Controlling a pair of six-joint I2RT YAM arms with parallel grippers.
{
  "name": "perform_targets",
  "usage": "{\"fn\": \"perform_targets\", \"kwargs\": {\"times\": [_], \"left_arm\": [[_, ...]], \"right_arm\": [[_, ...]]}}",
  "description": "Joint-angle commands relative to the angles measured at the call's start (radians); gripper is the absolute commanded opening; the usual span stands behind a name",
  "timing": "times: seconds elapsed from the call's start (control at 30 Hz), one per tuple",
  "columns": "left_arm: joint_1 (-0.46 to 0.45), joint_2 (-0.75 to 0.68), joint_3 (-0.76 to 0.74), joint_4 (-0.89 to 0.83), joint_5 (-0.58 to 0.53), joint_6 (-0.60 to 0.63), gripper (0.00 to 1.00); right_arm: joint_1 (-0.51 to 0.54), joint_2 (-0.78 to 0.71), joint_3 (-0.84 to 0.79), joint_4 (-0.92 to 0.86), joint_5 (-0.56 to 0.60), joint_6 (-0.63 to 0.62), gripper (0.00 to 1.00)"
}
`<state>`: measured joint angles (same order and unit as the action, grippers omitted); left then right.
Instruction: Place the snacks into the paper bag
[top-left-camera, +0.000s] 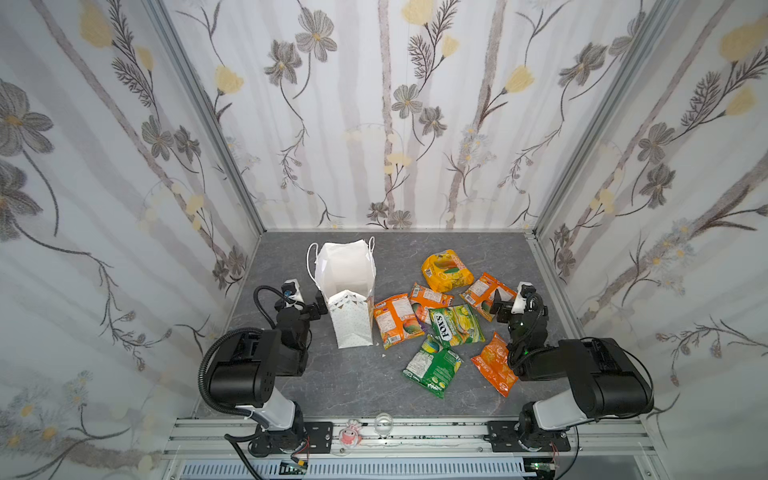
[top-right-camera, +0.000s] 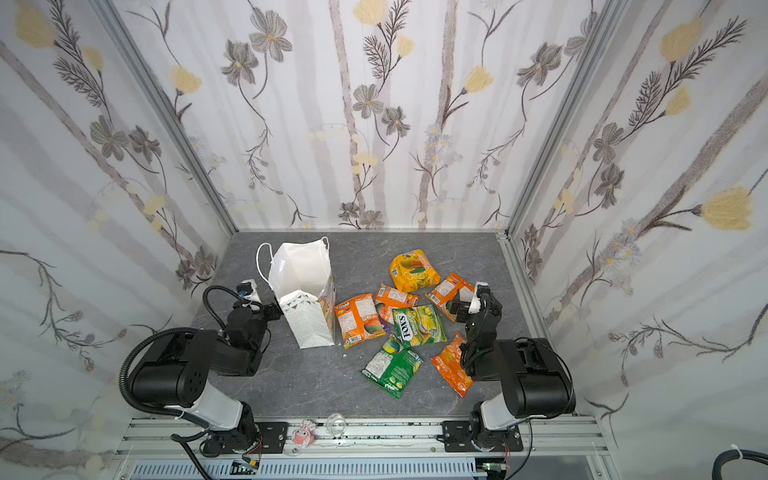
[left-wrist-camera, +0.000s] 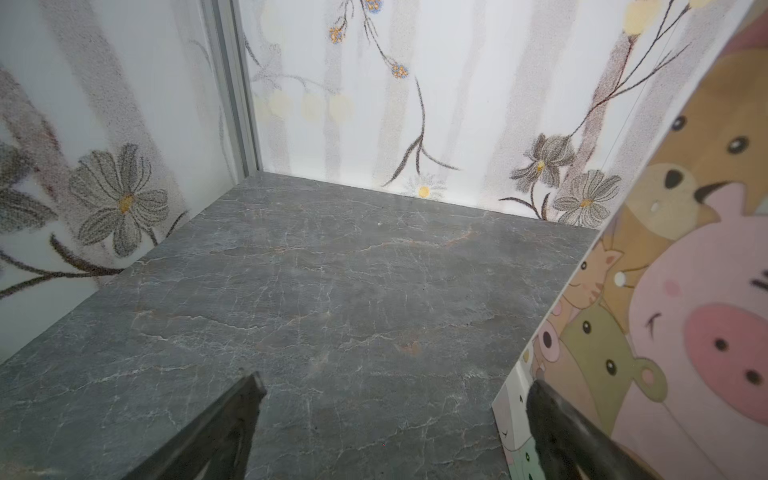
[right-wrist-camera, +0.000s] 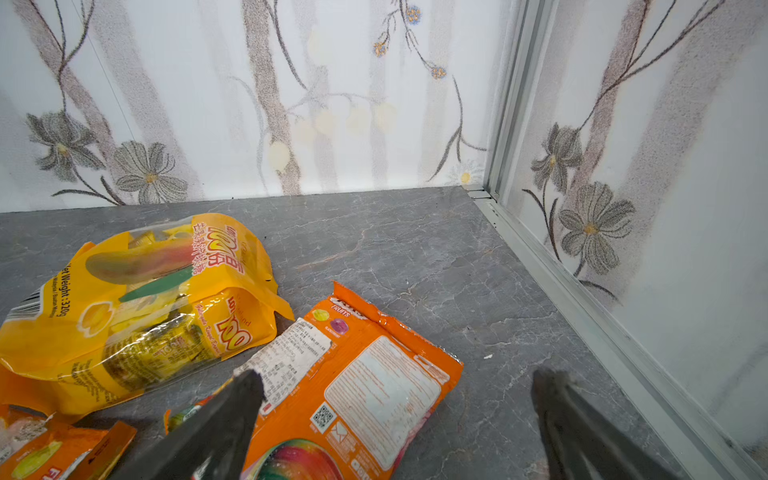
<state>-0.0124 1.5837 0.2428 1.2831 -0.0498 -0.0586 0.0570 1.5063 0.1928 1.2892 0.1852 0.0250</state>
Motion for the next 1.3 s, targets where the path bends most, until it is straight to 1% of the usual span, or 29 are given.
{"fn": "perform_targets", "kwargs": {"times": [0.0,0.9,0.97,1.03,1.13,1.2,1.27], "left_arm": [[0.000,0.002,0.004,0.043,-0.004,0.007,1.00],[0.000,0.001,0.006,0.039,-0.004,0.006,1.00],[0.000,-0.006,0.009,0.027,-0.032,-0.002,1.00],[0.000,-0.045,0.007,0.000,-0.071,-0.018,1.00],[-0.001,-0.162,0.000,-0.081,-0.078,-0.018,1.00],[0.000,-0.283,0.010,-0.206,-0.133,-0.060,1.00],[0.000,-0.423,0.050,-0.392,-0.172,-0.101,1.00]], "right_arm": [[0.000,0.002,0.005,0.025,-0.010,-0.002,1.00],[-0.006,0.001,0.007,0.019,-0.026,0.002,1.00],[-0.006,0.000,0.007,0.020,-0.024,0.002,1.00],[-0.002,-0.013,0.008,0.015,-0.007,0.001,1.00],[0.019,-0.102,0.000,-0.056,0.005,-0.025,1.00],[0.048,-0.173,-0.009,-0.086,0.036,-0.051,1.00],[0.086,-0.245,0.021,-0.185,0.065,-0.074,1.00]]}}
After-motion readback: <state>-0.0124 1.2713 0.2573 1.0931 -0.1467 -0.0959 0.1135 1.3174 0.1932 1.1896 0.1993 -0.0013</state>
